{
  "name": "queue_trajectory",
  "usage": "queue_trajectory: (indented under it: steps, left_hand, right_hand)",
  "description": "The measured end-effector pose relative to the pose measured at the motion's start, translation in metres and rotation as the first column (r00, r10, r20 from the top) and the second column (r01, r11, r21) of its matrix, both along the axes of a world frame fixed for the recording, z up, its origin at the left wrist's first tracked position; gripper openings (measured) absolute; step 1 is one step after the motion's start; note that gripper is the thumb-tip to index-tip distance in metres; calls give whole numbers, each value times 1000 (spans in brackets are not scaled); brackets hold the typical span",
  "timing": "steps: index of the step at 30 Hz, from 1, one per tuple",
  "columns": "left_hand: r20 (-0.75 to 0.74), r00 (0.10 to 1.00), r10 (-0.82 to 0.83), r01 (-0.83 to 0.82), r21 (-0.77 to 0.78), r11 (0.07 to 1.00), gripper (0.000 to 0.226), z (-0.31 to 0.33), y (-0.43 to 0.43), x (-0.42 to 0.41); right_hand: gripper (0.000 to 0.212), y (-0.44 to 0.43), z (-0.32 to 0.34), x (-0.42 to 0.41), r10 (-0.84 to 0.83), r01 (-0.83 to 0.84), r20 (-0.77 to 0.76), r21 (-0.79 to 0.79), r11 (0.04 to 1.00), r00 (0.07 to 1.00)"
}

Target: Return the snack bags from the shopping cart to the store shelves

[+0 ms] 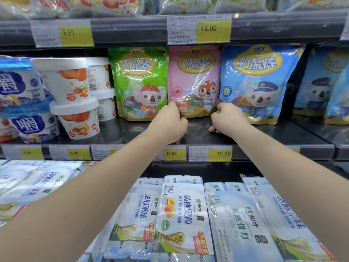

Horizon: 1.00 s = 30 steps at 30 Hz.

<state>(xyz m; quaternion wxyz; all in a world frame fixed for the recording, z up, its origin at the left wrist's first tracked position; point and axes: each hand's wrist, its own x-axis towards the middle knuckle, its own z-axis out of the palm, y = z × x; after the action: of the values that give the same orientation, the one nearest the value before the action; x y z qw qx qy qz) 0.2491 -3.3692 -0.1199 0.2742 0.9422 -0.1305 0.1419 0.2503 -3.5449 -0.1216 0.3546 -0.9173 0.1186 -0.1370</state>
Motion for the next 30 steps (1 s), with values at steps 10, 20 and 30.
queue_trajectory:
  steps: [10,20,30]
  left_hand:
    - [-53,999,-3,2,-12,1000,67,-6,-1,5]
    - [-69,998,-10,13,43,999,76,-9,-9,9]
    - [-55,998,-28,29,26,999,44,-6,-2,-8]
  right_hand:
    - [16,-1,0,2,-35,35,-19,6,999,999]
    - [25,0,-1,15,35,-38,-37,-91,995,999]
    - [40,0,-3,-11,87,-87,-5,-70,994,996]
